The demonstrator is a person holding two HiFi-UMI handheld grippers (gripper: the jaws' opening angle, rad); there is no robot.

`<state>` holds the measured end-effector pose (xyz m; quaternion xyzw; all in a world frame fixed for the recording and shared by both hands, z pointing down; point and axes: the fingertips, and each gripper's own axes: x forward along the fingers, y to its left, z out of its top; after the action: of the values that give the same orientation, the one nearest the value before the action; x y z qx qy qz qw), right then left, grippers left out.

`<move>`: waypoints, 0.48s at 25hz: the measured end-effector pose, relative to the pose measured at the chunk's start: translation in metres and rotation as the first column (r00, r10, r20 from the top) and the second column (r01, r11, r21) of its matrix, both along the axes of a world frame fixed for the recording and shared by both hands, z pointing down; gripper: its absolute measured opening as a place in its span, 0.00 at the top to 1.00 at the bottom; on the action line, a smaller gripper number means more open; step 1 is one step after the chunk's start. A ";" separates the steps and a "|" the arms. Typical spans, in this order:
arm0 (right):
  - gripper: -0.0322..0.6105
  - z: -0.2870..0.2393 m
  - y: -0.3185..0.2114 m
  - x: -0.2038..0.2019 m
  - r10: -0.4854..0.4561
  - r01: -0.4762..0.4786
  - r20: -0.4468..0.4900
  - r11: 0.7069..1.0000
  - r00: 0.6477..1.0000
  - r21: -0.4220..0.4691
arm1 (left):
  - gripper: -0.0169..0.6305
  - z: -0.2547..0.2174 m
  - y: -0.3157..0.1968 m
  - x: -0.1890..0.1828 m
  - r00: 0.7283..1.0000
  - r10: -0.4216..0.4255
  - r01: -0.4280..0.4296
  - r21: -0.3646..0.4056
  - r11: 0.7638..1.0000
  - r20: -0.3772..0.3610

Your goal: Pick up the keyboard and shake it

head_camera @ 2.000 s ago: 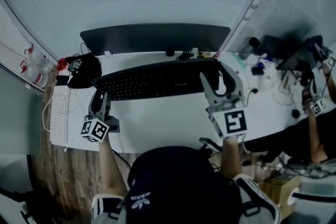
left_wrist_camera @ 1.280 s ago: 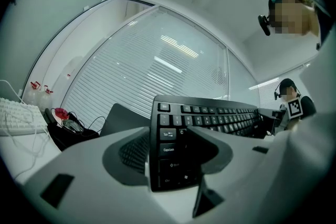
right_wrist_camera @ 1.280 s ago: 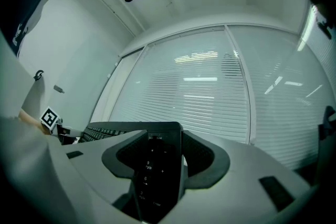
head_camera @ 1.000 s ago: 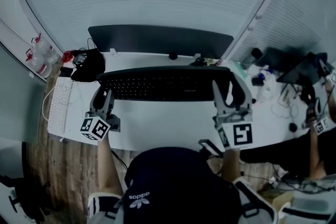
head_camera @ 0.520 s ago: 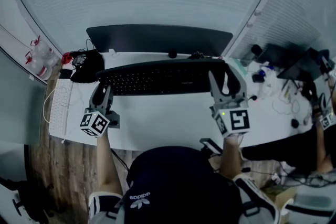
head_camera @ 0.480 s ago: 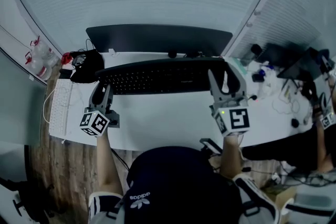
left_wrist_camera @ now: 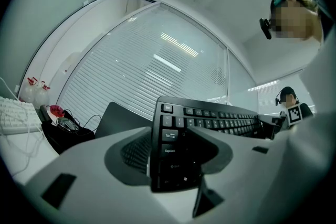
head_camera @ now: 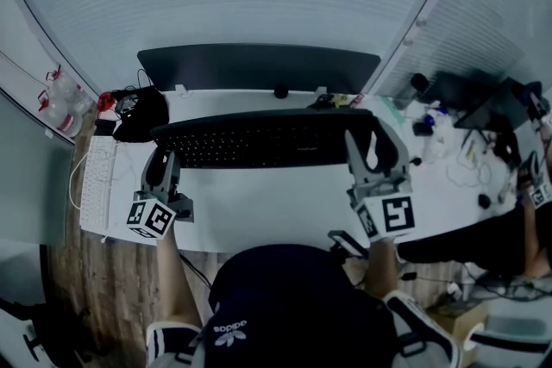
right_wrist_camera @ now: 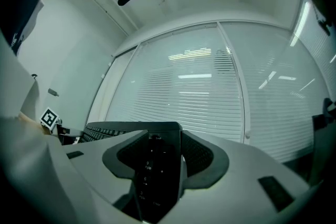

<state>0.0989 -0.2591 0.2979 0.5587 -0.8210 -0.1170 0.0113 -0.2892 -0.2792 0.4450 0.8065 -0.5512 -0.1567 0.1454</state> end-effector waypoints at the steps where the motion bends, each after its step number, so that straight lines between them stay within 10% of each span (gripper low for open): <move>1: 0.65 0.001 -0.003 0.000 0.000 0.000 0.003 1.000 1.000 -0.002 | 0.66 0.000 -0.002 -0.001 1.000 -0.002 0.002 -0.002 1.000 0.003; 12: 0.65 0.007 -0.005 -0.003 0.015 -0.014 0.047 1.000 0.999 -0.007 | 0.66 -0.009 -0.005 -0.008 0.999 -0.008 0.008 0.019 1.000 0.039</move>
<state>0.0958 -0.2640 0.3046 0.5672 -0.8174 -0.1008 -0.0054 -0.2974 -0.2845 0.4358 0.8085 -0.5556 -0.1469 0.1264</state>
